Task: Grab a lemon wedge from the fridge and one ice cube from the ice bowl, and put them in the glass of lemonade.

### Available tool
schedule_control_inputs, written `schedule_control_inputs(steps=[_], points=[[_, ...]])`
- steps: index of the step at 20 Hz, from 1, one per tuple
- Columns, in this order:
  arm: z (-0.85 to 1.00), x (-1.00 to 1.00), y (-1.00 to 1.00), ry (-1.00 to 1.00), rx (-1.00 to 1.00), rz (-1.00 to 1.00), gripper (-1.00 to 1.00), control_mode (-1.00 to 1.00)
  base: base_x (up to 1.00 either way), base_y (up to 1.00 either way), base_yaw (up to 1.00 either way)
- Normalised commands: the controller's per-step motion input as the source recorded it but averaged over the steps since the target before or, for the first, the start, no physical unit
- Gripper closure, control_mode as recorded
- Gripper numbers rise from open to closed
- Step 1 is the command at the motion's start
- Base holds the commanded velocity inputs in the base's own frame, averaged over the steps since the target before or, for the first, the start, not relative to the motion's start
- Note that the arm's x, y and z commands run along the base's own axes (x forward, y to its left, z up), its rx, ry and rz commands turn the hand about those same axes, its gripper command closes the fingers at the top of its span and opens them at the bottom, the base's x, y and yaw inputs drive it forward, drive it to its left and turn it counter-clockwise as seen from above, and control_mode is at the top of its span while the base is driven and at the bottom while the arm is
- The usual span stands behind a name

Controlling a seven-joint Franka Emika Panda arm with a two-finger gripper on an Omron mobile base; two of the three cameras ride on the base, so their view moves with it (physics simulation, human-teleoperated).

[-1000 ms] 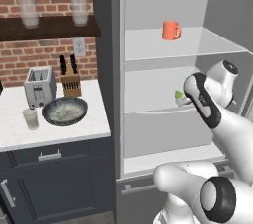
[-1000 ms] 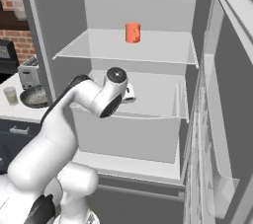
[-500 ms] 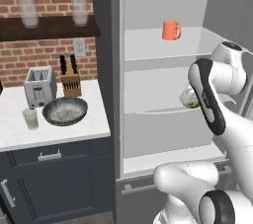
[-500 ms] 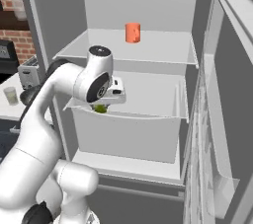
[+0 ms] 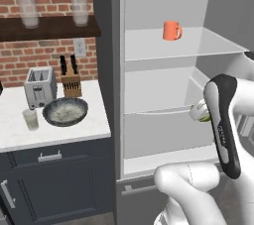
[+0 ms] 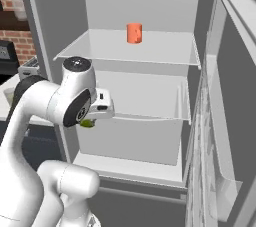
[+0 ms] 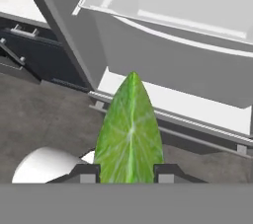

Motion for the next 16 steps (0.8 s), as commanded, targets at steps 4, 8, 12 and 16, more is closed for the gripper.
schedule_control_inputs(steps=[4, 8, 12, 16], points=[[0.76, -0.3, 0.27, 0.0, -0.05, 0.0, 1.0, -1.0, 0.0, 0.0, 0.0], [0.56, -0.54, 0.32, 0.0, -0.03, 0.0, 1.0, -1.0, 0.0, 0.0, 0.0], [0.09, -0.79, 0.17, -0.08, 0.0, 0.0, 1.0, -1.0, 0.0, 0.0, 0.0], [0.0, -0.15, 0.0, 0.0, 0.0, 0.0, 1.0, -1.0, 0.0, 0.0, 0.0]])
